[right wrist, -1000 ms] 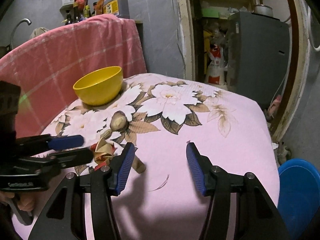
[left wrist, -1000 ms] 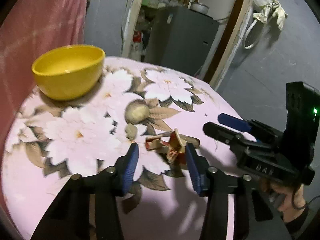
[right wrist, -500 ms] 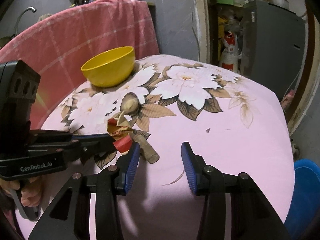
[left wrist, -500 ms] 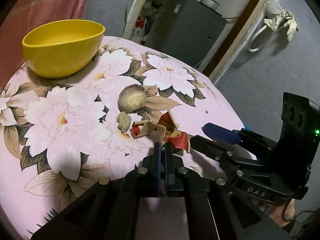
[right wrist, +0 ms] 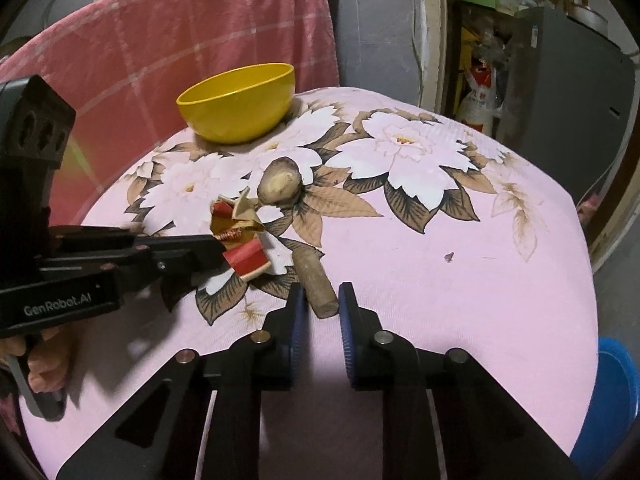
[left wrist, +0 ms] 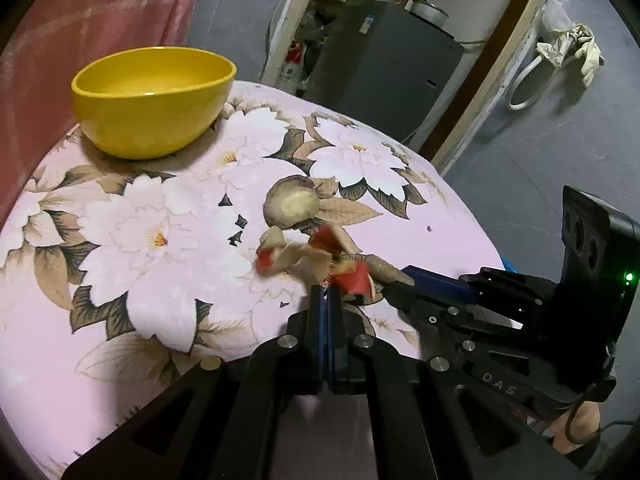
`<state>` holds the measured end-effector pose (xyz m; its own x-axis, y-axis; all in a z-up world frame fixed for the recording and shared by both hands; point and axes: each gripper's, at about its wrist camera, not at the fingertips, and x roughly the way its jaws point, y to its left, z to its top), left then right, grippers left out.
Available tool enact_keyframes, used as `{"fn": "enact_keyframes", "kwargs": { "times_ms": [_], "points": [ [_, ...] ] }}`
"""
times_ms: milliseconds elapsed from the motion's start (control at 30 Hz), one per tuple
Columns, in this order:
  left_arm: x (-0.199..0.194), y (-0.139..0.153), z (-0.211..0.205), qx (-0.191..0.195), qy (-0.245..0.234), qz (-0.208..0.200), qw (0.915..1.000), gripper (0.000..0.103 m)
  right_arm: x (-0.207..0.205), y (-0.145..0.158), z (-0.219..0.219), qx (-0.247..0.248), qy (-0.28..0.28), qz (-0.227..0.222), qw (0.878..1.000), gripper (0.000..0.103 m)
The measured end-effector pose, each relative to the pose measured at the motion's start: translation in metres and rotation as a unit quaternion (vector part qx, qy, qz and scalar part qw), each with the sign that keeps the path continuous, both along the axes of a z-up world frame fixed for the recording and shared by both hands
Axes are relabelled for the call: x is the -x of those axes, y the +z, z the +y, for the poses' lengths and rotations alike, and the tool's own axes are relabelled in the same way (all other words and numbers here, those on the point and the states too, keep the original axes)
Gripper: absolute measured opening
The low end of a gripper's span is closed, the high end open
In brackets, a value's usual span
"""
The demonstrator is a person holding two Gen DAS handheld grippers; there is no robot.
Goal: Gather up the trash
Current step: 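Grasp the red-brown wrapper with the left tool while the right tool grasps the cork, then lift the wrapper and cork and carry them to the blue bucket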
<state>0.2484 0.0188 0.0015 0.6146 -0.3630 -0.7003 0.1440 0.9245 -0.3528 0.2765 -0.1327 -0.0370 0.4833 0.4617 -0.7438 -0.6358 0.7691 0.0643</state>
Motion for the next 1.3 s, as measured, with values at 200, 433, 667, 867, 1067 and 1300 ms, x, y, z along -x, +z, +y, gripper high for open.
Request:
{"fn": "enact_keyframes", "kwargs": {
  "times_ms": [200, 433, 667, 867, 1067, 1300],
  "points": [
    [0.01, 0.007, -0.006, -0.03, 0.003, -0.023, 0.9993, 0.0, 0.008, 0.002, -0.001, -0.001, -0.012, -0.025, 1.0, 0.014],
    [0.021, 0.017, -0.014, -0.068, 0.01, -0.061, 0.9958, 0.0, 0.019, 0.013, -0.013, -0.033, -0.034, -0.069, 0.996, 0.014],
    [0.033, 0.04, -0.026, -0.093, 0.013, -0.136, 0.9862, 0.0, 0.033, 0.036, -0.039, -0.099, -0.072, -0.129, 0.984, 0.014],
    [0.041, 0.065, -0.046, -0.093, 0.016, -0.215, 0.9721, 0.0, 0.054, 0.065, -0.064, -0.159, -0.091, -0.183, 0.966, 0.014],
    [0.046, 0.086, -0.067, -0.077, 0.014, -0.265, 0.9611, 0.0, 0.078, 0.093, -0.094, -0.196, -0.129, -0.261, 0.936, 0.014],
    [0.044, 0.109, -0.101, -0.053, -0.01, -0.301, 0.9521, 0.0, 0.09, 0.11, -0.132, -0.206, -0.183, -0.314, 0.909, 0.014]
  ]
}}
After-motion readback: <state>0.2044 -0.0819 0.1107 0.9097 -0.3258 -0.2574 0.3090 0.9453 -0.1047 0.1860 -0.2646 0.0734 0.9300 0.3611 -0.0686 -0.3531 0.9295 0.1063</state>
